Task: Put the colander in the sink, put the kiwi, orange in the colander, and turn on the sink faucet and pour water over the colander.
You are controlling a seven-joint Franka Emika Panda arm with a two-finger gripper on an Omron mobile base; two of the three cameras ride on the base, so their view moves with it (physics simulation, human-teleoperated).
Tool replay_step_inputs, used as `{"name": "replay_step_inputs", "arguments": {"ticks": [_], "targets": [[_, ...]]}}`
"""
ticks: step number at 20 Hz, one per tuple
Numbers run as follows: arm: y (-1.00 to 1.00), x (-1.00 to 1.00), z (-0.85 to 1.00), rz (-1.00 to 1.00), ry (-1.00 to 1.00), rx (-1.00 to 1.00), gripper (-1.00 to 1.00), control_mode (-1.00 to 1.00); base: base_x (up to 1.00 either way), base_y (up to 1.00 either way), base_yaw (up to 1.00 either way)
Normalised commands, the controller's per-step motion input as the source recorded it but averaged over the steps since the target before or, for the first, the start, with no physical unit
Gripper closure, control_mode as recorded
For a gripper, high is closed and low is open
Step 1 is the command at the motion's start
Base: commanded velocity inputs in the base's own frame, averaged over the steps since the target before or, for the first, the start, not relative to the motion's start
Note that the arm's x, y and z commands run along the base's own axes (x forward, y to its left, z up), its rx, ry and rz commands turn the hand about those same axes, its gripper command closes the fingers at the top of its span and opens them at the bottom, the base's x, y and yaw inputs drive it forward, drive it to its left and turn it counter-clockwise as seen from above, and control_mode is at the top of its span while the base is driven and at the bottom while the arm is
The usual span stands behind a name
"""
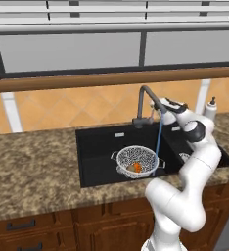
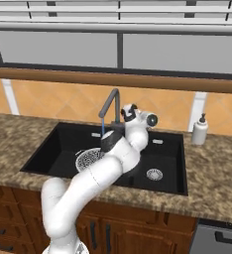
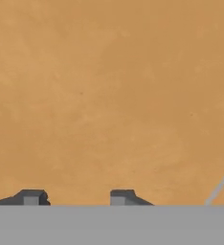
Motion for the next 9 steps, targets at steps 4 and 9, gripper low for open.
{"name": "replay_step_inputs", "arguments": {"ticks": [4, 9], "targets": [[-1.0, -0.02, -0.06, 0.0, 0.01, 0.39, 1.0, -1.0, 0.0, 0.0, 0.0], [-1.0, -0.13, -0.13, -0.02, 0.0, 0.47, 1.0, -1.0, 0.0, 0.0, 0.0]]}}
